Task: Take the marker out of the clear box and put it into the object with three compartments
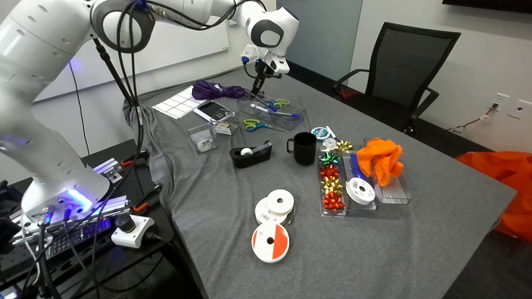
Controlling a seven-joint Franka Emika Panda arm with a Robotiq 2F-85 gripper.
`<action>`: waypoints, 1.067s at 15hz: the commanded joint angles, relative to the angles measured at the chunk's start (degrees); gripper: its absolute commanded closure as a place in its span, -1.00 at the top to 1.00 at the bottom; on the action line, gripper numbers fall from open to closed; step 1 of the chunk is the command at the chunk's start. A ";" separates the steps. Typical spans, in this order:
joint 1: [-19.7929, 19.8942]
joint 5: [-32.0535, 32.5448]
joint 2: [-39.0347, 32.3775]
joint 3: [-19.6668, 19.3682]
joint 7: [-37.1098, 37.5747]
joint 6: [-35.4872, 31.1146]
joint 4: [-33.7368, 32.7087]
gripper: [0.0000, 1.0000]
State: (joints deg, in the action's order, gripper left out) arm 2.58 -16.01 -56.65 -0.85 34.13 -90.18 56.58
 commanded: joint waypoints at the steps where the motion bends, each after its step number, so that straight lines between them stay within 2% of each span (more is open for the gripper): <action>1: -0.44 4.57 -2.21 -0.53 -9.51 3.13 -4.79 -0.92; 7: -1.00 13.71 -2.27 -0.57 -25.48 0.73 -5.26 -0.92; 10: -1.03 16.28 -2.41 -0.32 -30.51 0.75 -5.33 -0.92; 12: -1.22 16.77 -2.68 -0.41 -30.65 1.05 -5.57 -0.92; 16: -2.27 15.84 -3.92 -1.51 -22.95 2.09 -7.20 -0.92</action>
State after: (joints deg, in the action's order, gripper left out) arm 1.40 -0.19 -58.25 -1.15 7.20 -89.50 52.90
